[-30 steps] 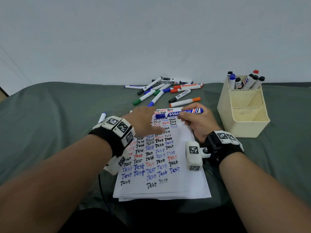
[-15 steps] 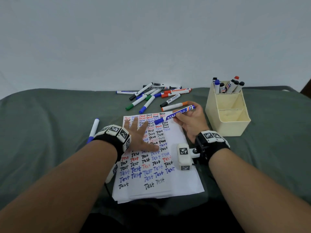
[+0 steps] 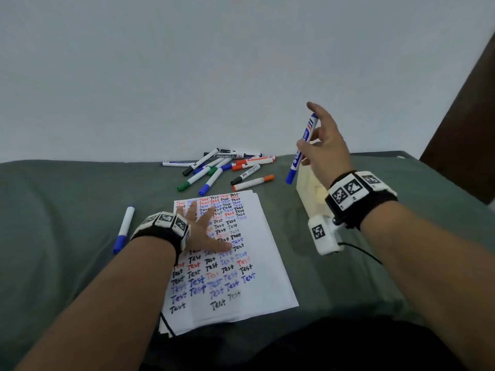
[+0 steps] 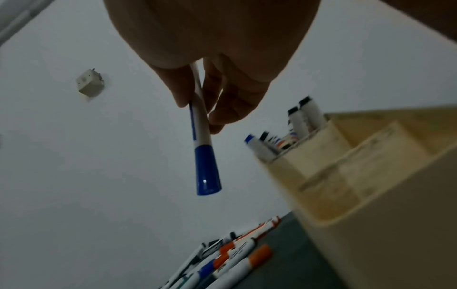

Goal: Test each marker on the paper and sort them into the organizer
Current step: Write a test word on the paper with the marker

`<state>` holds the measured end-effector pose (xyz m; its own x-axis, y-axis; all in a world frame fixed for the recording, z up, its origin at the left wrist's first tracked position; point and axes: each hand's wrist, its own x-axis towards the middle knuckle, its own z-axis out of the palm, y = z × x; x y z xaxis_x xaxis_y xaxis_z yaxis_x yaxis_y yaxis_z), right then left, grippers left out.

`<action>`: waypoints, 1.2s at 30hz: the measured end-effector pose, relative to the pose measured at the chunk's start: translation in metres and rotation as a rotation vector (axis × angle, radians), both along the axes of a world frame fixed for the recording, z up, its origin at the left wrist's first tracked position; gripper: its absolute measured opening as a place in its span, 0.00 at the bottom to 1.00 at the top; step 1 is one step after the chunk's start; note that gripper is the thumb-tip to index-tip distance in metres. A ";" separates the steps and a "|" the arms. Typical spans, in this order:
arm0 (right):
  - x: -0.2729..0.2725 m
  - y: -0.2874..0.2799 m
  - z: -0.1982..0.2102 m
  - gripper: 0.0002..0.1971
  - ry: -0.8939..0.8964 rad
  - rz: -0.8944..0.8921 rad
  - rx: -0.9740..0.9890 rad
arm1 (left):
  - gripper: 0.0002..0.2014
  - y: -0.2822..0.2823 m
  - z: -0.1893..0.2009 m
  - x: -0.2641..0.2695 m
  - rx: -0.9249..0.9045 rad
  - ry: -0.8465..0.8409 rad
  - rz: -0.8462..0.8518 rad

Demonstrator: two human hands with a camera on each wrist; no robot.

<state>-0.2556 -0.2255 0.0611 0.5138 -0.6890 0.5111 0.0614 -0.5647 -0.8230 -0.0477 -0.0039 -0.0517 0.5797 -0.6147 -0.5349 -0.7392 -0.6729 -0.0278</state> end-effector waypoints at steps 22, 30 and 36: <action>-0.053 -0.028 -0.037 0.21 0.266 -0.190 -0.105 | 0.74 -0.003 -0.006 0.004 -0.002 0.017 0.020; -0.056 -0.017 -0.030 0.16 0.357 -0.318 -0.221 | 0.75 -0.003 -0.007 0.003 -0.029 0.021 0.027; -0.025 0.012 -0.017 0.20 0.265 -0.215 -0.736 | 0.75 -0.002 -0.002 0.000 -0.015 0.024 0.023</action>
<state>-0.2801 -0.2136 0.0442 0.5759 -0.3210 0.7519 -0.2551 -0.9443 -0.2077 -0.0480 -0.0060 -0.0539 0.5807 -0.6098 -0.5395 -0.7242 -0.6896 0.0000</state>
